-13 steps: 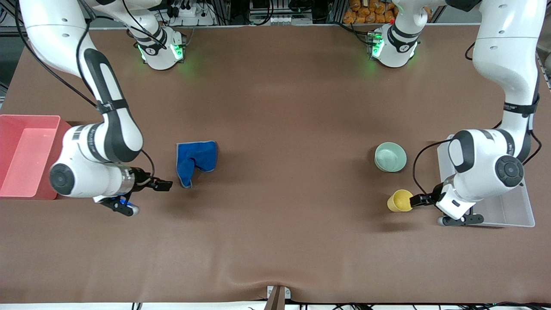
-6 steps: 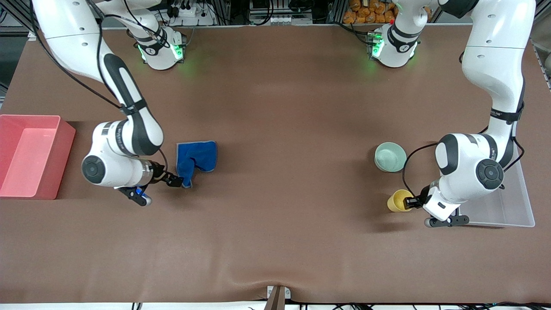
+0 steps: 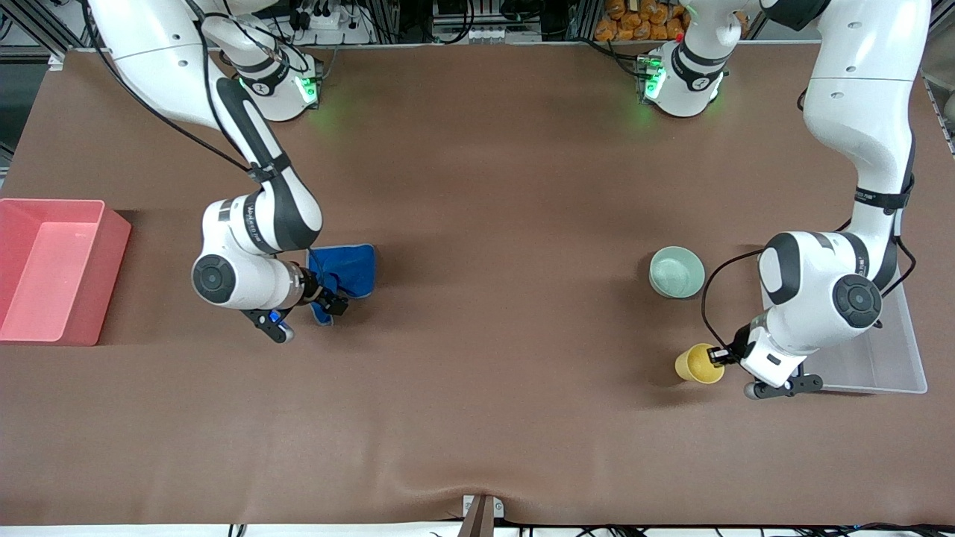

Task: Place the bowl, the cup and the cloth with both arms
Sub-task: 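Grasp the blue cloth with the right gripper while the left gripper lifts the cup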

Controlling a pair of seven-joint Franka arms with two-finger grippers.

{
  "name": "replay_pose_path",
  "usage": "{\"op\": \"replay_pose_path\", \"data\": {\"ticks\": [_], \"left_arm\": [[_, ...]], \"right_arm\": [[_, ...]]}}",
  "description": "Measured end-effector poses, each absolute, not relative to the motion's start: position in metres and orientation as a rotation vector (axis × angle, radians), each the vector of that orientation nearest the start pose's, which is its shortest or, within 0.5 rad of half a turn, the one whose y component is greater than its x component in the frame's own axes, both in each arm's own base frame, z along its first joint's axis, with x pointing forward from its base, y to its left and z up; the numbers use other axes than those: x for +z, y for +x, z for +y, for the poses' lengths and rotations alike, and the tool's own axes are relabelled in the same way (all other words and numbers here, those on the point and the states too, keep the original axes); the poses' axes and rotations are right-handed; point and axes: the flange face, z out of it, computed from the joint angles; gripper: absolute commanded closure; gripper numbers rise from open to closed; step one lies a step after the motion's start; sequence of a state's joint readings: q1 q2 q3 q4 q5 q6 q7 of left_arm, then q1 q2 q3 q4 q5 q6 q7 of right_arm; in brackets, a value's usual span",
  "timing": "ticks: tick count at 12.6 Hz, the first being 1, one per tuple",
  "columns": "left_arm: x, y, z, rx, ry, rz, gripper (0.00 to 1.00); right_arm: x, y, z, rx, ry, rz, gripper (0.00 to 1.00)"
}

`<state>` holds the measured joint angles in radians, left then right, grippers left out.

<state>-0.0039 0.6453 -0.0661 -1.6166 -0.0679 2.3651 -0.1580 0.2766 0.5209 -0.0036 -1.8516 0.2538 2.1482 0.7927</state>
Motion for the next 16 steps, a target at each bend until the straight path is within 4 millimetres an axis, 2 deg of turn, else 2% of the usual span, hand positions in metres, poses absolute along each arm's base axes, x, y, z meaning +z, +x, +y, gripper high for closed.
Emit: {"op": "replay_pose_path", "data": {"ticks": [1,2,5,7,9,11,16], "left_arm": [[0.266,0.704,-0.042,-0.152,-3.229,-0.245,1.0],[0.277,0.705,-0.039,-0.134,-3.227,-0.25,1.0],[0.33,0.71,-0.02,-0.049,-3.208,-0.274,1.0],[0.365,0.707,0.004,-0.015,-3.176,-0.251,1.0],[0.387,0.699,0.031,0.012,-3.148,-0.17,1.0],[0.395,0.691,0.062,0.056,-3.13,-0.075,1.0],[0.377,0.672,0.157,0.136,-3.114,0.133,1.0]], "right_arm": [[0.22,0.589,0.174,0.439,-2.878,1.031,0.92],[0.217,0.587,0.171,0.406,-2.873,1.042,1.0],[0.212,0.581,0.166,0.354,-2.87,1.051,1.0],[0.213,0.582,0.164,0.338,-2.888,1.039,1.0],[0.216,0.583,0.158,0.287,-2.969,0.977,1.0],[0.226,0.589,0.15,0.227,-3.01,0.946,1.0],[0.274,0.605,0.15,0.138,-3.087,0.858,1.0]]}}
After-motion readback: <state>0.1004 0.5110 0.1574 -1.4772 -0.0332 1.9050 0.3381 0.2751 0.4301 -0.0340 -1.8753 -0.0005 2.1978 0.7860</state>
